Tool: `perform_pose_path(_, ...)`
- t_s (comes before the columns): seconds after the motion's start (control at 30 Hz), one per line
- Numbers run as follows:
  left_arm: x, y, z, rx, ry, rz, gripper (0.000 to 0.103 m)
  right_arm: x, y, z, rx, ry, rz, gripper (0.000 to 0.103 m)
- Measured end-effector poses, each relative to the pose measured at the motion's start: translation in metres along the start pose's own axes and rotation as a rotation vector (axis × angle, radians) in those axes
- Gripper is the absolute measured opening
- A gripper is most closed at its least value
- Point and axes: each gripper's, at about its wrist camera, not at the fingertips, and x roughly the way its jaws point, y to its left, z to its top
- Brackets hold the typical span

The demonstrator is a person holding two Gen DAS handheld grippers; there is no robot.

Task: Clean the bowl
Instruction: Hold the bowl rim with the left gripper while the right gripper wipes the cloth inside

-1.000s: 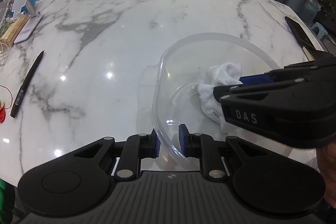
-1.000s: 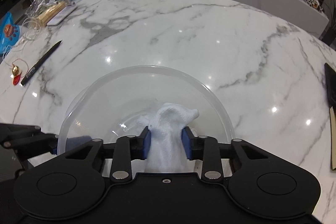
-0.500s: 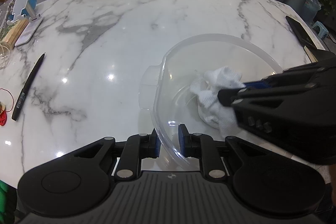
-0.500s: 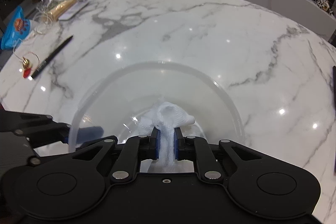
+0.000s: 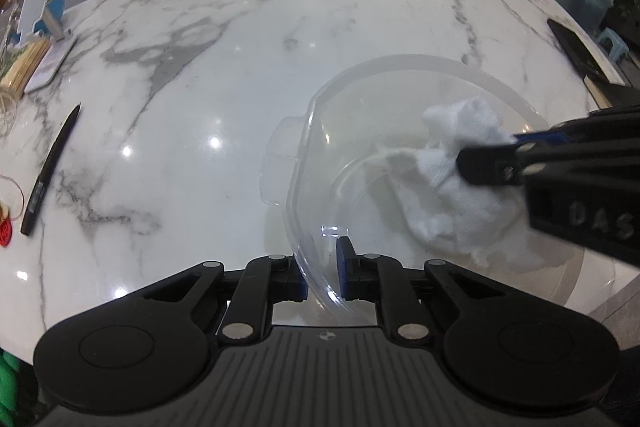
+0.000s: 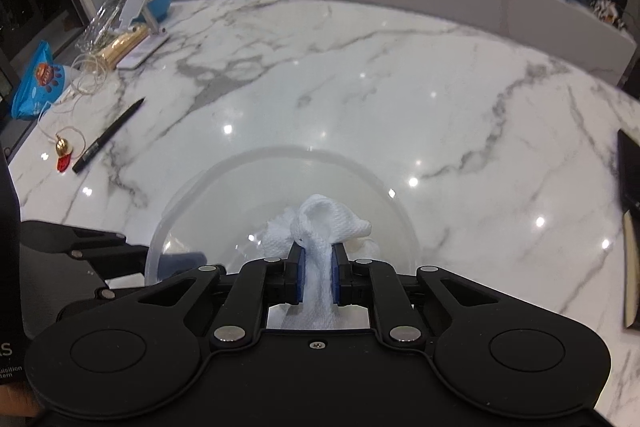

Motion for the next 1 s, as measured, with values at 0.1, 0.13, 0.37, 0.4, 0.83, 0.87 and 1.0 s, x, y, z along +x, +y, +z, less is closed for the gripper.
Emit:
perform_pose_path(0.1,0.001,0.001,-0.001,0.003,0.005,-0.005,0.012,0.007,0.001,0.0,-0.004,0.019,0.029,0.011)
perform_pose_path(0.13,0.001,0.001,-0.001,0.005,0.005,-0.004,0.012,0.01,0.002,0.0,-0.007,0.023,0.039,0.011)
perform_pose_path(0.37,0.0,-0.003,-0.004,0.034,0.01,-0.021,0.012,0.026,0.011,0.012,-0.02,0.062,0.092,0.011)
perform_pose_path(0.4,0.0,-0.004,-0.004,0.04,0.01,-0.023,0.012,0.029,0.012,0.012,-0.022,0.073,0.09,0.011)
perform_pose_path(0.83,0.0,-0.002,-0.004,0.047,0.008,-0.036,0.012,0.047,0.017,0.016,-0.027,0.123,0.123,0.011)
perform_pose_path(0.87,0.001,-0.002,-0.004,0.047,0.009,-0.036,0.012,0.046,0.017,0.016,-0.03,0.123,0.123,0.011)
perform_pose_path(1.0,0.001,-0.003,-0.003,0.048,0.011,-0.032,0.012,0.046,0.021,0.015,-0.055,0.121,0.113,0.011)
